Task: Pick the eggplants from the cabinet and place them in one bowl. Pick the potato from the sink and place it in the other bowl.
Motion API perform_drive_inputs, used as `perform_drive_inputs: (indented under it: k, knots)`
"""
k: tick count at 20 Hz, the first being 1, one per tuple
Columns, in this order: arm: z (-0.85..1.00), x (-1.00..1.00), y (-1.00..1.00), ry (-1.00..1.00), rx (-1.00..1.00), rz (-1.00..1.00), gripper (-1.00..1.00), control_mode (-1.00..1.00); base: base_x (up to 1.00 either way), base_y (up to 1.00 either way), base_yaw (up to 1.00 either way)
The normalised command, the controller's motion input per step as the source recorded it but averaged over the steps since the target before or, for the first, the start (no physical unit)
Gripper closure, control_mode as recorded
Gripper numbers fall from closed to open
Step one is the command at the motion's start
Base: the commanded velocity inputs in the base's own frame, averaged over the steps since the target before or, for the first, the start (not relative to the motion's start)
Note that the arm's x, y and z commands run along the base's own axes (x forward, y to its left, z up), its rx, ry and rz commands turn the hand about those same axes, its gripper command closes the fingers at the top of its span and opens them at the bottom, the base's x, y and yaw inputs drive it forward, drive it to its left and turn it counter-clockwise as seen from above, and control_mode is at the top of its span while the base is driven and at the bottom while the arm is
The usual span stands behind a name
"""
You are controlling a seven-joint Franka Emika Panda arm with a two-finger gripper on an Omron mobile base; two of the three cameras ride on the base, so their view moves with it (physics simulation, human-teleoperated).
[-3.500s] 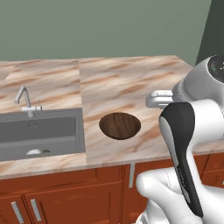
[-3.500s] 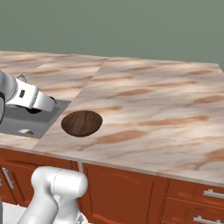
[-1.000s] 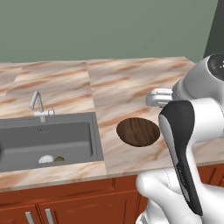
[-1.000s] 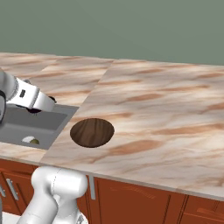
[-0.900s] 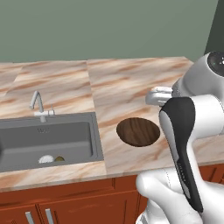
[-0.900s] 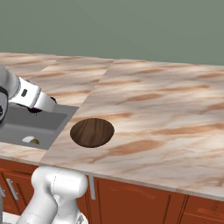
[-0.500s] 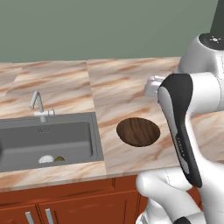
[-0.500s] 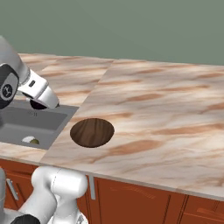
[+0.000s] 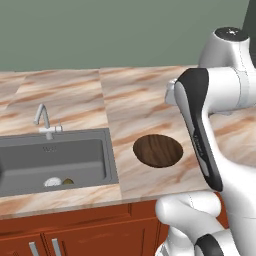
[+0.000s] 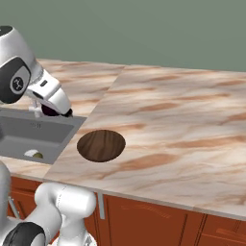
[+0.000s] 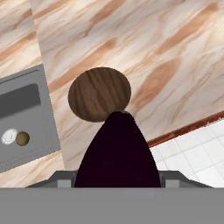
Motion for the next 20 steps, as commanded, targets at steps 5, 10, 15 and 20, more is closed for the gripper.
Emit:
perform_drive_inputs:
  k: [5,10,15,20]
  knots:
    - [-0.24,0.21,-0.13,0.0,0.0,-0.05,1.0,-1.0,0.0,0.0,0.0]
    - [-0.22,0.25,-0.08,0.0,0.0,-0.02,1.0,-1.0,0.0,0.0,0.0]
    - [-0.12,0.38,-0.01,0.0,0.02,0.0,1.0,-1.0,0.0,0.0,0.0]
    - [-0.06,0.39,0.0,0.0,0.06,0.0,1.0,-1.0,0.0,0.0,0.0]
